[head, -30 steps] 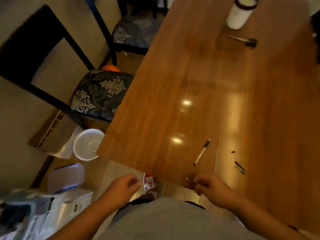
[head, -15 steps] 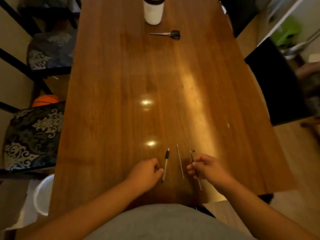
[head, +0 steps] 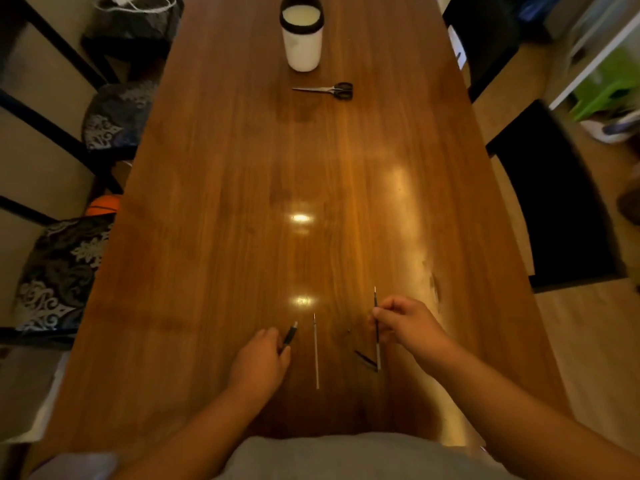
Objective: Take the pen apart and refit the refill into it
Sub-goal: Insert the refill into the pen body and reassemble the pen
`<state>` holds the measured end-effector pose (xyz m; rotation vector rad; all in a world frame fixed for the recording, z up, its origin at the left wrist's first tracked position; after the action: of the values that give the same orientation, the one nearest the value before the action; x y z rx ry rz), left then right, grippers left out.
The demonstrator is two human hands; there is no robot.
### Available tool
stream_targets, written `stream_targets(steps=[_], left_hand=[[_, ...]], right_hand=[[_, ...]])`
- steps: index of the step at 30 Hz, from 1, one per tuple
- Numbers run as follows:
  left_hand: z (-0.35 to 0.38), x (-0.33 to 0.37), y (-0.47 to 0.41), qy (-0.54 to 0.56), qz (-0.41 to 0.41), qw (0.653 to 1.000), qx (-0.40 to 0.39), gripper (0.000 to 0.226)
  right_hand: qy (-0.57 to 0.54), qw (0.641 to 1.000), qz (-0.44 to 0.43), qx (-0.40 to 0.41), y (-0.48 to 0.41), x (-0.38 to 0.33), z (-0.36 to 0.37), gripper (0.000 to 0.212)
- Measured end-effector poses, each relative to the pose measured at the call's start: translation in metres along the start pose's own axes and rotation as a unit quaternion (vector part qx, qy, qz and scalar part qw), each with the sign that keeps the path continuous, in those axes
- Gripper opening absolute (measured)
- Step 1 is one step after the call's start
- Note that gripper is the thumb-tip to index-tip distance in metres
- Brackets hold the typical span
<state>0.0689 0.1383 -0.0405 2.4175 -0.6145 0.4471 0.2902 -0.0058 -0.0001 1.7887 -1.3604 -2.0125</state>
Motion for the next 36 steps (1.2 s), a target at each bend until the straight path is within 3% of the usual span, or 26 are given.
stream_targets(steps=[7, 14, 18, 25, 36], left_hand=[[-0.022, 0.024, 0.021, 0.164, 0.014, 0.986, -0.036, 0.008], [-0.059, 0.076, 0.051, 0.420, 0.025, 0.902, -0.098, 0.015], [-0.075, 0.095, 0.066, 0.445, 0.059, 0.885, -0.123, 0.016], [-0.089, 0.106, 0.083, 0.435, 0.097, 0.885, -0.135, 0.018], [-0.092, 0.108, 0.103, 0.440, 0.114, 0.881, -0.130, 0.020]], right_hand=[[-0.050, 0.998, -0.041, 0.026, -0.001, -0.029, -0.005, 0.022], [-0.170, 0.983, -0.075, 0.007, 0.021, -0.060, 0.006, 0.022], [-0.241, 0.965, -0.101, 0.015, 0.039, -0.086, 0.004, 0.016], [-0.286, 0.944, -0.163, 0.029, 0.075, -0.123, -0.006, 0.012], [-0.253, 0.951, -0.176, 0.035, 0.093, -0.119, -0.002, 0.011]])
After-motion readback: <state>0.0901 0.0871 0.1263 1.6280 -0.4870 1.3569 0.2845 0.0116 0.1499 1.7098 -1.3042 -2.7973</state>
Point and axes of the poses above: each hand's wrist, its own y-axis away from the middle knuckle, its own z-axis out of the palm, x = y × z, the point moved 10 cm from there along -y, towards the middle knuckle, and after that the axes turned 2 degrees about y, right-handed, at the moved point
